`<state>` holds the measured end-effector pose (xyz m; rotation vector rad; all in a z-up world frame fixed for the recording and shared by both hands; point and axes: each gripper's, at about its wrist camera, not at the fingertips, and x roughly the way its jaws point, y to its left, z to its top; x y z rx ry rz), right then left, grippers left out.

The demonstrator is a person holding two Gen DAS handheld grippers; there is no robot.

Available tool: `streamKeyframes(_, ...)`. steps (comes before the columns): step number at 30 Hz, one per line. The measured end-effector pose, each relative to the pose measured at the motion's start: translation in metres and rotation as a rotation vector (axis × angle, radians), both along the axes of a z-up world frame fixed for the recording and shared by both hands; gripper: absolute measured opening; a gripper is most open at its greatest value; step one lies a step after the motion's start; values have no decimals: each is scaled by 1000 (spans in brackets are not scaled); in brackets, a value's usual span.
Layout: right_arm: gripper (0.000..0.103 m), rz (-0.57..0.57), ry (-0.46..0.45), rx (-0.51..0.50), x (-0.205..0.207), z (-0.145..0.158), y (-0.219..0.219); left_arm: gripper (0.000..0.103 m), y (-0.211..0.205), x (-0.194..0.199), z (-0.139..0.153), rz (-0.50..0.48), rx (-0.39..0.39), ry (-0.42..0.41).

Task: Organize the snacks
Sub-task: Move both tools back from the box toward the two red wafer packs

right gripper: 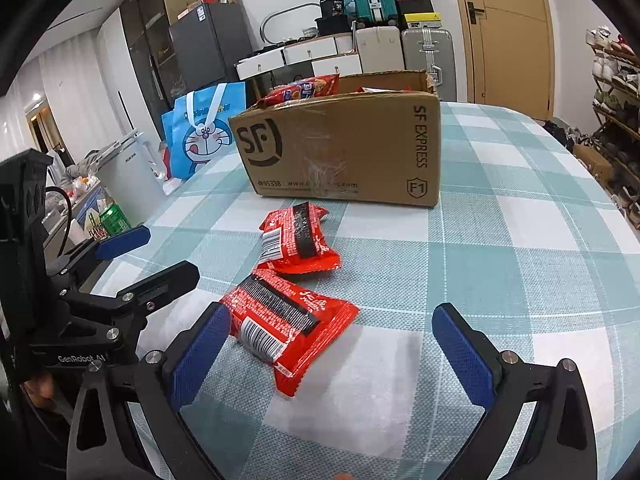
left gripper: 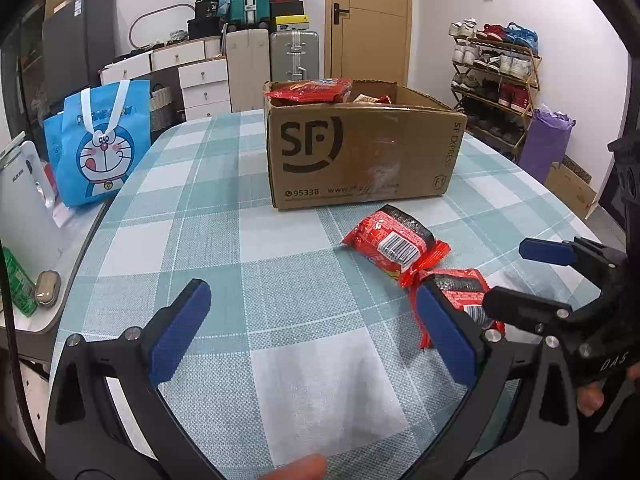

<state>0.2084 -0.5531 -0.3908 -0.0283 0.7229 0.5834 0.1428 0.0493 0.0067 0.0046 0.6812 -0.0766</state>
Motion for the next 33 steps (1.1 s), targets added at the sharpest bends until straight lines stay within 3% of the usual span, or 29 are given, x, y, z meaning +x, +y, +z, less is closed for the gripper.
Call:
streamKeyframes(5,102,6,23,17,1,-3,5,102,-1,-1,-1,7,12,-7)
streamKeyframes(12,102,29,55,3,2,-6,14,102,12,7,-5,21,-66,38)
streamKeyframes(17,102,58,20,-64,-7,-10,33,102,15,8,-7,27,-85,47)
streamKeyframes(24,102,-3,22,-112,-1,-18,42,102,16,9,-8,21,-81,49)
streamKeyframes(33,102,-92,63,-113,17,-17,15,102,12,9,-9,15,-69,50)
